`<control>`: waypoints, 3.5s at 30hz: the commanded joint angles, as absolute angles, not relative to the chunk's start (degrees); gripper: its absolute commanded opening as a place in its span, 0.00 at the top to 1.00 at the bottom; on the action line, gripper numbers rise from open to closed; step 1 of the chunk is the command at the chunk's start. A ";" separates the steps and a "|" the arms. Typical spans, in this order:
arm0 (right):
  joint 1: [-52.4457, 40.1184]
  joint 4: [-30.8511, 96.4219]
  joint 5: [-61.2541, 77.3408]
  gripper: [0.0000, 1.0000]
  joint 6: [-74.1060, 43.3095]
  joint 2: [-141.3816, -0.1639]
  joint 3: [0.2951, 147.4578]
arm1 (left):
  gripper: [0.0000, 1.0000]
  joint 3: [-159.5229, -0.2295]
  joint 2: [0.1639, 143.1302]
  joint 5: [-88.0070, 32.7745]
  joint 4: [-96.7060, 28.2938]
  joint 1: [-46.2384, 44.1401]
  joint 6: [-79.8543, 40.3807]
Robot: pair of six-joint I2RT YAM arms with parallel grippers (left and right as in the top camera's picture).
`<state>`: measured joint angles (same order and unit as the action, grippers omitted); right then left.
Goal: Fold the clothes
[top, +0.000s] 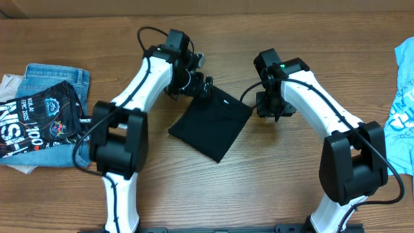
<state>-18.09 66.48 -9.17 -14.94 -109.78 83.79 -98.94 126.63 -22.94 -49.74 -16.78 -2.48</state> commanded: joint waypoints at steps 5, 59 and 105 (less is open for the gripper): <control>-17.91 66.39 -8.91 0.54 -15.00 -108.38 84.77 | 0.05 -99.26 133.01 -31.81 -47.72 -16.91 1.93; -8.86 70.41 -10.63 0.54 -13.47 -97.65 86.00 | 0.96 -106.61 99.31 13.47 -71.02 14.68 -3.42; -8.86 71.02 -8.75 0.54 -13.67 -97.65 86.00 | 0.00 -108.88 113.65 1.74 -53.39 38.33 -5.34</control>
<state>-8.99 71.18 -9.17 -13.50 -99.11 84.64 -106.17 114.56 4.21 -52.77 37.98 -4.34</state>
